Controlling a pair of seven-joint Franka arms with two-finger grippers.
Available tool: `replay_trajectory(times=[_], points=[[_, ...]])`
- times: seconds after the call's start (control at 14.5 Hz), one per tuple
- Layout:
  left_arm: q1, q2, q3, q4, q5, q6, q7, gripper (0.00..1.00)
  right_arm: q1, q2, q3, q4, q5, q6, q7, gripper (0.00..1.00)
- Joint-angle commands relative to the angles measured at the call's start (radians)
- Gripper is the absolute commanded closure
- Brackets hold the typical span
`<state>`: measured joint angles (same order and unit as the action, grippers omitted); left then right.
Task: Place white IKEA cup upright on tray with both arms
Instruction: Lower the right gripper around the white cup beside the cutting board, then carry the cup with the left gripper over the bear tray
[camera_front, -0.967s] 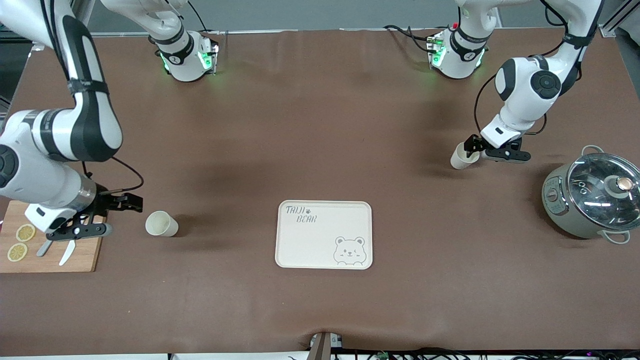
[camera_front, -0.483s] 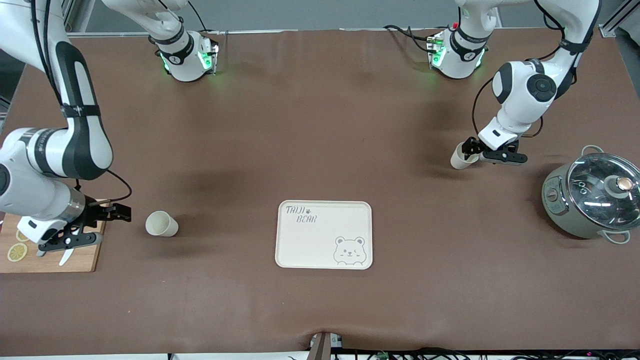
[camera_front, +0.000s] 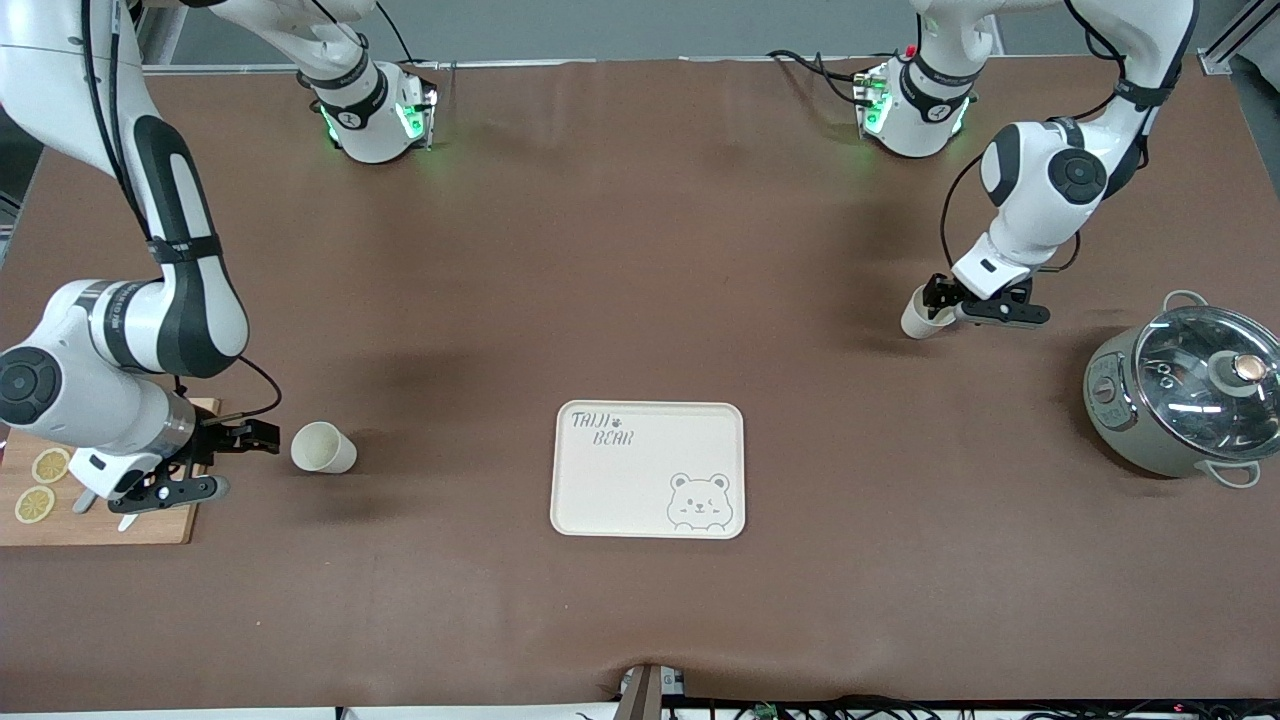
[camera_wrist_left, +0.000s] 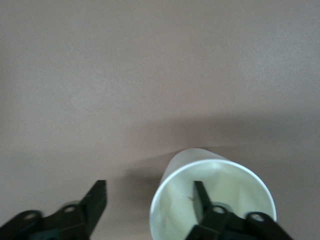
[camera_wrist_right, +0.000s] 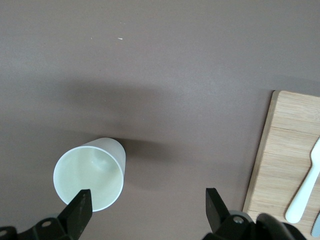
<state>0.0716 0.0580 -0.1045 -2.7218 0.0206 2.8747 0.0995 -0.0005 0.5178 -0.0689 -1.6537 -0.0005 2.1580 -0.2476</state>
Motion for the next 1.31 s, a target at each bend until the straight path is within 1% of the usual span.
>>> replay_trajectory(times=[0.0, 0.41, 0.62, 0.76, 1.04, 1.1, 1.24], points=[[-0.003, -0.010, -0.014, -0.019, -0.013, 0.025, -0.007, 1.00, -0.006, 0.024, 0.008, 0.017, 0.014, 0.017, -0.019, 0.00], [-0.010, -0.003, -0.021, 0.003, -0.013, 0.023, -0.017, 1.00, -0.003, 0.064, 0.011, 0.012, 0.014, 0.051, -0.044, 0.00], [-0.039, 0.002, -0.021, 0.078, -0.013, -0.006, -0.052, 1.00, -0.003, 0.067, 0.015, -0.017, 0.014, 0.082, -0.044, 0.00], [-0.047, 0.020, -0.049, 0.175, -0.014, -0.092, -0.099, 1.00, 0.002, 0.067, 0.017, -0.034, 0.014, 0.094, -0.044, 0.00], [-0.061, 0.121, -0.147, 0.462, -0.014, -0.363, -0.314, 1.00, 0.001, 0.068, 0.024, -0.049, 0.014, 0.094, -0.058, 0.00], [-0.076, 0.149, -0.161, 0.520, -0.011, -0.401, -0.366, 1.00, 0.001, 0.067, 0.024, -0.051, 0.014, 0.094, -0.064, 0.00], [-0.134, 0.212, -0.162, 0.615, -0.008, -0.420, -0.476, 1.00, 0.001, 0.068, 0.024, -0.052, 0.014, 0.094, -0.064, 0.00]])
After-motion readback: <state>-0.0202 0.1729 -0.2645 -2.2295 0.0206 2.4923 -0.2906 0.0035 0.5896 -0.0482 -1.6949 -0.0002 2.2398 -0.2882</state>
